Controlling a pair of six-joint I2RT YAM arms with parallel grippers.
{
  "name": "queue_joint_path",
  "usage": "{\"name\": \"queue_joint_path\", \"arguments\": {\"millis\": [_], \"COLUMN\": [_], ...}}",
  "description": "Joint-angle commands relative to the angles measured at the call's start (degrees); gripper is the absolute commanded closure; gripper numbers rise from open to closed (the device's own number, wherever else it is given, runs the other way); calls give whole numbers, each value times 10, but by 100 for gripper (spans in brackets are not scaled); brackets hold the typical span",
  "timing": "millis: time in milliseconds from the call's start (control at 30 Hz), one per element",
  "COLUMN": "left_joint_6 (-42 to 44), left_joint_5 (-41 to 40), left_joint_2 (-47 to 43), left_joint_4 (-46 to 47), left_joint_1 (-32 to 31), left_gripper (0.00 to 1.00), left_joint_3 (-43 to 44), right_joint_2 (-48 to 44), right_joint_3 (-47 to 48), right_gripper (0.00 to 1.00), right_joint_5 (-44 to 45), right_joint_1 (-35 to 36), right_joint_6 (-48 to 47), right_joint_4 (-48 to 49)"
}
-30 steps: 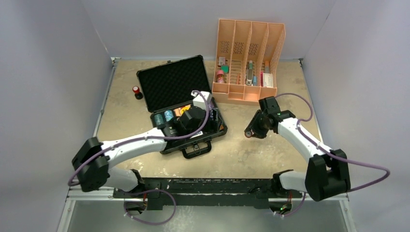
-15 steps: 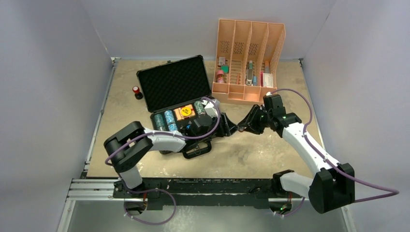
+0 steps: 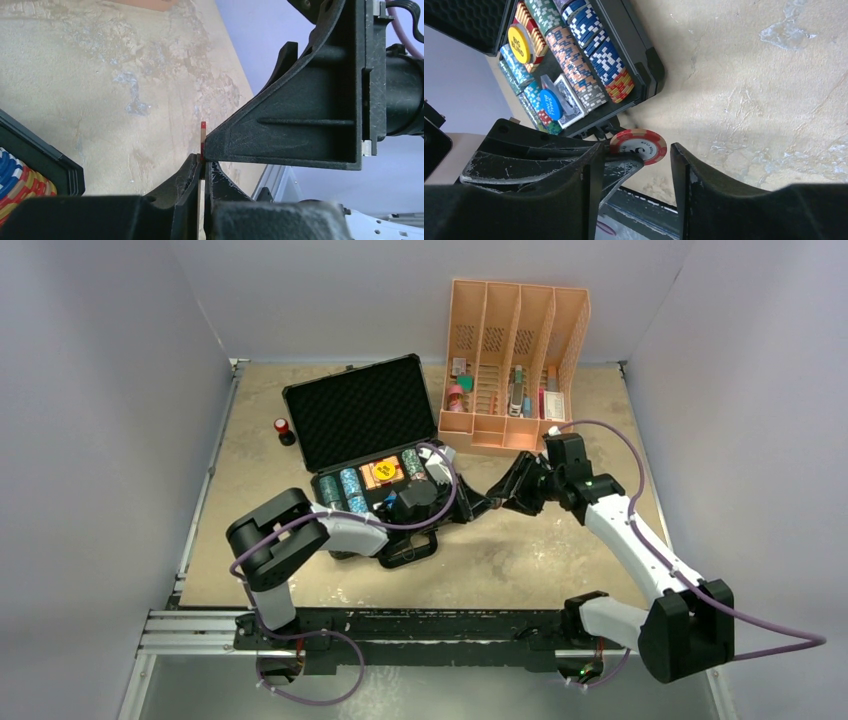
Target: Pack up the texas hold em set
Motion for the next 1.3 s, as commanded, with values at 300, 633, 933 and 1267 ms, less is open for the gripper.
{"name": "queue_joint_path", "arguments": {"millis": [300,633,933,1267], "left_joint_6": [308,424,466,486], "left_joint_5": [-22,-38,-85,-147], "left_joint_2": [-124,-78,-21,-5], "left_joint_4": [-405,-581,-652,-690], "left_joint_1": [1,0,0,1], "left_gripper": [100,100,100,100], "left_joint_3": [80,188,257,298], "right_joint_2": [46,64,51,58], "right_joint_3": [48,-55,-98,-97], "right_gripper": [16,23,23,24], "right_joint_5": [66,-24,-33,-46], "right_joint_1": [-42,-83,-83,-83], "right_joint_6": [-76,-74,-69,-74], "right_joint_4": [144,254,266,268]}}
